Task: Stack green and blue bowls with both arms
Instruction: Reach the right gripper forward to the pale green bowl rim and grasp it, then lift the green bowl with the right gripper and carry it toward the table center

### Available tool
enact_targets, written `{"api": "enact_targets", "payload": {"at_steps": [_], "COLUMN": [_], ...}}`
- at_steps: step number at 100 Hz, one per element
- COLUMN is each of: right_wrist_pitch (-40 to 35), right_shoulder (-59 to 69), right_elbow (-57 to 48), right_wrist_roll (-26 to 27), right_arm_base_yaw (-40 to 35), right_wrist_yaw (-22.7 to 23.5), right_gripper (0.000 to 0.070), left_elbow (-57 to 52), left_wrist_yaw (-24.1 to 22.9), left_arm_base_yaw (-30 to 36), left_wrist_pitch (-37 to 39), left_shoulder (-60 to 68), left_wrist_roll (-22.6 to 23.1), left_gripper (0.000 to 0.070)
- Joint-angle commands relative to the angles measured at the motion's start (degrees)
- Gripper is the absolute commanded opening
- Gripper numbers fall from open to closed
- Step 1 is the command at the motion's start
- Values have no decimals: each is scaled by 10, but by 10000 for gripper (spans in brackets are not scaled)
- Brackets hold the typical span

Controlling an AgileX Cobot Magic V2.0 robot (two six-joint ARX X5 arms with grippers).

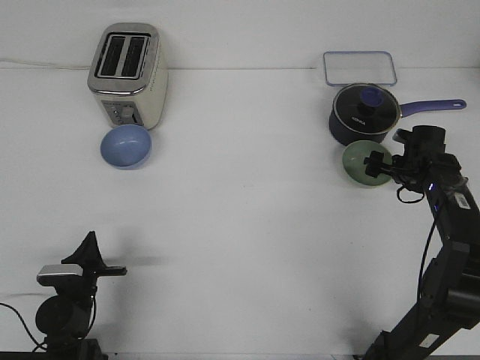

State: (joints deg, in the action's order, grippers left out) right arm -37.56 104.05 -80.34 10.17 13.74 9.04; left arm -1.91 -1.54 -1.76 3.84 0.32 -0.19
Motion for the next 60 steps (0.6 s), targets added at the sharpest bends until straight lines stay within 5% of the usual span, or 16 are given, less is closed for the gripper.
{"api": "enact_targets", "payload": {"at_steps": [1,11,29,60], "right_wrist_pitch": [9,14,28,-18], "right_shoulder": [20,33,38,5], "right_elbow": [-12,-12,-12,-47], "right_wrist_roll": [-11,-13,-15,-36], "right_arm_base_yaw": [2,2,2,9], "right_wrist_yaw": [2,14,36,62], "right_gripper": [531,492,13,0], "left_elbow": [11,11,11,11], "left_wrist_yaw": [-2,-2,-2,-2], "left_arm_base_yaw": [-2,-2,-2,-2], "left_wrist_pitch": [6,6,6,6], "left_shoulder": [0,0,0,0], "left_wrist_roll": [-5,-5,-5,-5], "left_gripper": [12,12,12,12]}}
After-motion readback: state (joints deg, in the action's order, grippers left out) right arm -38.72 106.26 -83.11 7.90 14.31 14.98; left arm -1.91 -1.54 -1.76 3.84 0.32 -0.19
